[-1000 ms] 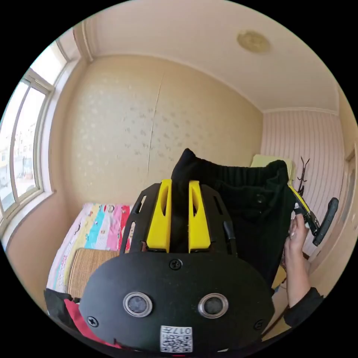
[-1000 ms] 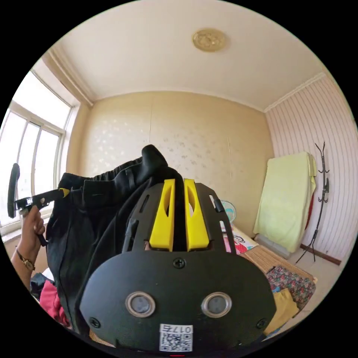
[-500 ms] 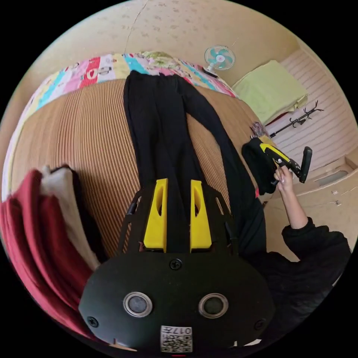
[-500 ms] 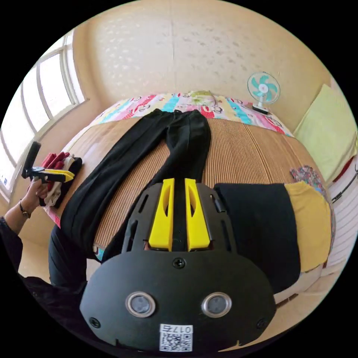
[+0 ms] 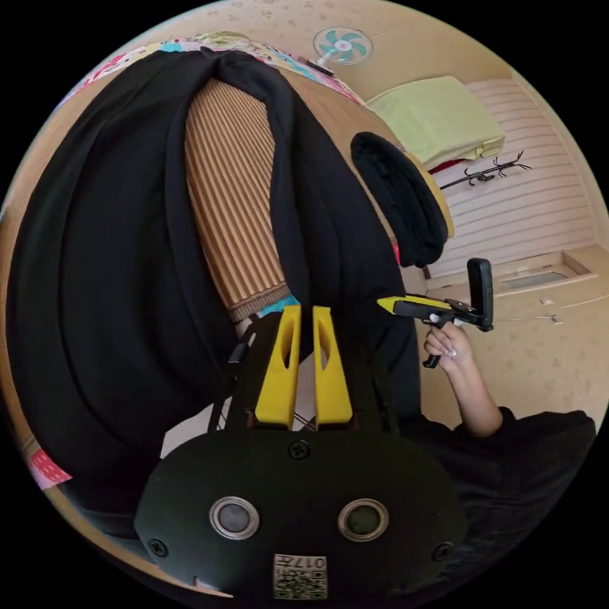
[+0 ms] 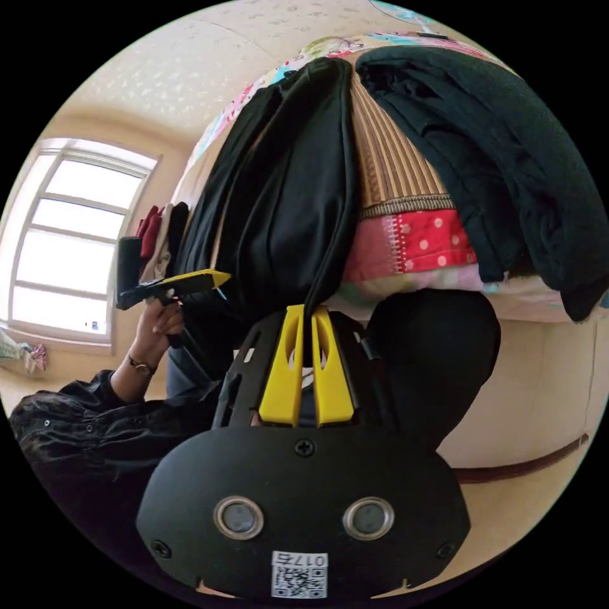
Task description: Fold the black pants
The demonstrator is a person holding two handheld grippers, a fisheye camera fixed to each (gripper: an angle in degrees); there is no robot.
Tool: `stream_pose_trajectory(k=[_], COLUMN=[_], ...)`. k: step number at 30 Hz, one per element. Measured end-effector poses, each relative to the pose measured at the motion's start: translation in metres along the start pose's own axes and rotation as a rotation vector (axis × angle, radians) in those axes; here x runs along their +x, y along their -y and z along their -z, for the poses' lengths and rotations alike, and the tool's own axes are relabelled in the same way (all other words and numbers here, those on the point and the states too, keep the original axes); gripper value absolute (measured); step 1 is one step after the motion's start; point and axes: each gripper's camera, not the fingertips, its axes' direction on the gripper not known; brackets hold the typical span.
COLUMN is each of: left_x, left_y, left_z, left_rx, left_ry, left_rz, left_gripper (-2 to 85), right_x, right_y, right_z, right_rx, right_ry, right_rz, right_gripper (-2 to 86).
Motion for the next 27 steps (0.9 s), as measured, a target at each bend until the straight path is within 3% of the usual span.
stream_pose_trajectory(k=[4, 7, 9, 12, 16, 21, 24, 27], left_x=[-0.007, -0.026, -0.041, -0.055, -0.017, 0.047, 0.059, 0.043], left_y=[-0.025, -0.057, -0.078, -0.099, -0.066, -0.01, 0.015, 0.003], left_z=[0.032, 0.026, 0.015, 0.02, 0.072, 0.087, 0.047, 0.028], left_rx=[0.077, 0.061, 0.057, 0.096, 0.162, 0.122, -0.11, -0.095], left_ry=[-0.528, -0.487, -0.441, -0.408, -0.389, -0.412, -0.289, -0.294], left_rz=[-0.015, 0.131, 0.234, 0.345, 0.166, -0.041, -0.045, 0.034], left_gripper=[3.7, 2.8, 5.0, 10.2, 15.7, 17.6, 11.7, 3.7], right_x=[0.002, 0.043, 0.09, 0.082, -0.001, -0.107, -0.129, -0.121], right_y=[-0.048, -0.086, -0.094, -0.099, -0.083, -0.054, -0.045, -0.027], right_z=[0.108, 0.151, 0.14, 0.15, 0.164, 0.119, 0.096, 0.076], right_rx=[0.208, 0.26, 0.118, 0.168, 0.21, 0.061, -0.02, -0.247], right_ry=[0.216, 0.248, 0.022, 0.02, 0.037, 0.187, 0.273, 0.273], right_rz=[0.167, 0.151, -0.126, -0.119, 0.18, 0.524, 0.611, 0.678], right_gripper=[2.6, 2.4, 2.4, 2.3, 2.3, 2.9, 3.6, 5.4])
